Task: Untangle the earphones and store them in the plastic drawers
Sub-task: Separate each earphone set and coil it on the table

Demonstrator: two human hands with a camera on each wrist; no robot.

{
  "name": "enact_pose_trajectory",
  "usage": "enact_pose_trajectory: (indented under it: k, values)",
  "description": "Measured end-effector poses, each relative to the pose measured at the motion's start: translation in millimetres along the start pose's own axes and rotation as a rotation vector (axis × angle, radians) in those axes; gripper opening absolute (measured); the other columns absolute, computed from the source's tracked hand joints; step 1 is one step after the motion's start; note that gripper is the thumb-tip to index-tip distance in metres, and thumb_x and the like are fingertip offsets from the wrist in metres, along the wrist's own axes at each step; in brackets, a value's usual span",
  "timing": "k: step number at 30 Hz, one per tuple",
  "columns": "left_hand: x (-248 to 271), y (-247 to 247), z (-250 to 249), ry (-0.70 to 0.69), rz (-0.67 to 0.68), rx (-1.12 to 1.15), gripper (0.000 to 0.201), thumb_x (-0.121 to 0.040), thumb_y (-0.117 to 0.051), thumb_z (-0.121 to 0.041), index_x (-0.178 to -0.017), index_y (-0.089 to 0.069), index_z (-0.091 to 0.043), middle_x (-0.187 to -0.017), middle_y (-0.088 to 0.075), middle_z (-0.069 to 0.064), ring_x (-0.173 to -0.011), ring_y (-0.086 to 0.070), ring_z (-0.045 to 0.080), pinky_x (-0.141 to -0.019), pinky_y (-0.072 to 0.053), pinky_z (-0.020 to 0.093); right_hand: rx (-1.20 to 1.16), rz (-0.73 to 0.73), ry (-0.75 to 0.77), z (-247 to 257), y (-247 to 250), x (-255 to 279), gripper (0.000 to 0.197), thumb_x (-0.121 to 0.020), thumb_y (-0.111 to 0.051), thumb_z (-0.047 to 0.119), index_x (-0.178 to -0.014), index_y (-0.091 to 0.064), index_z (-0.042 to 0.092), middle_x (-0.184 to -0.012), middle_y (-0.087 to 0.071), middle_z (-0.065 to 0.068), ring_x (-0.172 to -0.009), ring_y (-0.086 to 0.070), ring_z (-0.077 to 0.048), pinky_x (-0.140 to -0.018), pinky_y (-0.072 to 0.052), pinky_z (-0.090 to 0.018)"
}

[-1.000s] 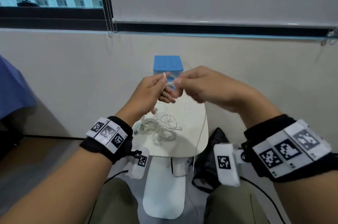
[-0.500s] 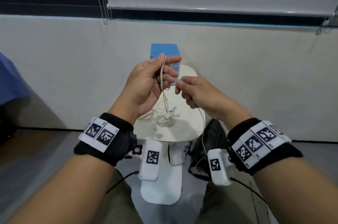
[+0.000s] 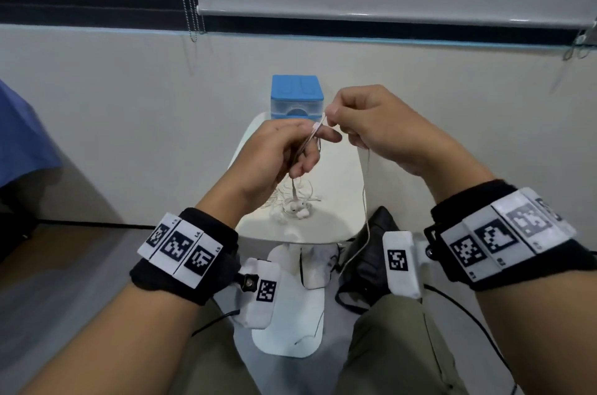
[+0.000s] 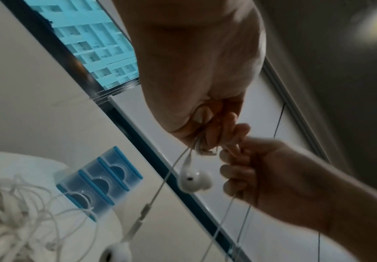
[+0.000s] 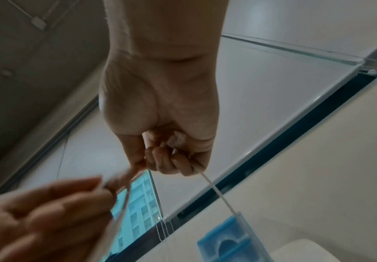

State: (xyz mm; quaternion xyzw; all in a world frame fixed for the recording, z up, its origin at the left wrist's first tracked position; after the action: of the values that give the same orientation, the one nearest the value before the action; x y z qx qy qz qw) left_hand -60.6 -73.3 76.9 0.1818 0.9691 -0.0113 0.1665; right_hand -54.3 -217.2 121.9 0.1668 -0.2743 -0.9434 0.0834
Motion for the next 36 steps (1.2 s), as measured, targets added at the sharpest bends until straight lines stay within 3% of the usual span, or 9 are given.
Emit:
enact_pose_trajectory:
  k: [5,8,12,16,19,23,28,31,36]
  values:
    - [-5,1,-18,-0.054,-0.013,0.183,0.034,-0.111,-0.040,-0.012,-0.130,-0.061,0.007,-0.070,-0.067,0.003,-0.056,-0.054,0.012,-0.061,-0.045,0.021,-0.264,-0.056,-0.068,-20,-22,0,0.027,-0.111,-0.041,0.021,-0.087,-0.052,0.017,-0.061,-0.042,0.008,-0.056,-0.034,-0.012,-0.051,-0.028,-0.024]
    - [-13,8,-19,-0.061,-0.099,0.294,0.030,-0.110,-0.042,-0.007,-0.134,-0.054,0.004,-0.096,-0.079,0.013,-0.082,-0.076,0.015,-0.072,-0.057,0.019,-0.220,0.065,-0.089,-21,-42,0,0.018,-0.107,-0.037,0.011,-0.096,-0.051,0.015,-0.071,-0.039,-0.001,-0.059,-0.031,-0.012,-0.053,-0.026,-0.026]
    - [-21,24,-18,-0.102,-0.255,0.226,0.038,-0.109,-0.042,-0.001,-0.146,-0.042,0.007,-0.111,-0.076,0.019,-0.104,-0.076,0.024,-0.085,-0.059,0.024,-0.064,0.289,-0.091,-7,-49,2,0.028,-0.105,-0.046,0.013,-0.079,-0.055,0.009,-0.064,-0.039,-0.005,-0.057,-0.032,-0.018,-0.051,-0.030,-0.028]
    - [-28,28,-21,-0.080,-0.218,-0.134,0.021,-0.102,-0.051,-0.010,-0.113,-0.069,-0.012,-0.105,-0.075,0.016,-0.078,-0.069,0.020,-0.076,-0.054,0.038,-0.109,0.280,0.009,24,-30,-2,0.022,-0.098,-0.051,0.001,-0.078,-0.059,0.003,-0.058,-0.043,-0.003,-0.050,-0.031,-0.014,-0.048,-0.026,-0.026]
    - [-25,19,-27,-0.106,-0.084,-0.125,0.033,-0.103,-0.040,-0.007,-0.088,-0.069,-0.007,-0.067,-0.060,0.011,-0.058,-0.046,0.021,-0.060,-0.042,0.029,-0.173,0.119,0.067,31,-2,-14,0.021,-0.099,-0.049,0.001,-0.081,-0.060,0.002,-0.058,-0.042,-0.001,-0.051,-0.028,-0.012,-0.048,-0.022,-0.025]
    - [-21,9,-33,-0.088,0.049,0.062,0.036,-0.108,-0.036,-0.010,-0.116,-0.069,0.003,-0.056,-0.047,0.001,-0.051,-0.028,0.015,-0.057,-0.029,0.026,-0.222,-0.012,0.011,6,11,-24,0.022,-0.103,-0.048,0.007,-0.083,-0.057,0.008,-0.058,-0.039,0.001,-0.052,-0.029,-0.013,-0.050,-0.023,-0.026]
    - [-31,16,-38,-0.104,-0.098,0.235,0.029,-0.110,-0.041,-0.009,-0.130,-0.057,0.004,-0.087,-0.078,0.009,-0.074,-0.073,0.012,-0.069,-0.055,0.018,-0.062,0.256,-0.110,-21,-29,-11,0.020,-0.104,-0.050,0.015,-0.091,-0.062,0.006,-0.070,-0.042,-0.011,-0.059,-0.038,-0.021,-0.053,-0.031,-0.030]
    - [-36,25,-26,-0.092,-0.194,0.192,0.033,-0.110,-0.043,-0.006,-0.140,-0.050,0.005,-0.105,-0.079,0.015,-0.101,-0.076,0.021,-0.083,-0.059,0.024,0.026,0.409,-0.079,-9,-34,0,0.025,-0.105,-0.049,0.014,-0.087,-0.064,0.003,-0.061,-0.048,-0.006,-0.056,-0.044,-0.022,-0.054,-0.035,-0.030]
    - [-28,15,-8,-0.036,-0.051,-0.178,0.034,-0.108,-0.044,-0.019,-0.127,-0.066,0.001,-0.076,-0.071,0.005,-0.065,-0.059,0.019,-0.065,-0.041,0.036,-0.035,0.184,0.012,15,12,-9,0.025,-0.102,-0.050,0.006,-0.082,-0.064,0.003,-0.058,-0.047,0.000,-0.054,-0.036,-0.013,-0.051,-0.030,-0.022]
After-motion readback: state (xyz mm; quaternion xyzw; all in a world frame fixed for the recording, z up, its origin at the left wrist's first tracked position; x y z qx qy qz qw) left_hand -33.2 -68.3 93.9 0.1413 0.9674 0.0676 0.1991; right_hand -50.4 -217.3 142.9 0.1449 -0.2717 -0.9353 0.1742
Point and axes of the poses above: each hand's wrist, its own x-axis away from the middle knuckle, its own y-axis out of the back of the hand, z = x × y, the point moved 7 cm from there along -x, towards the middle knuckle
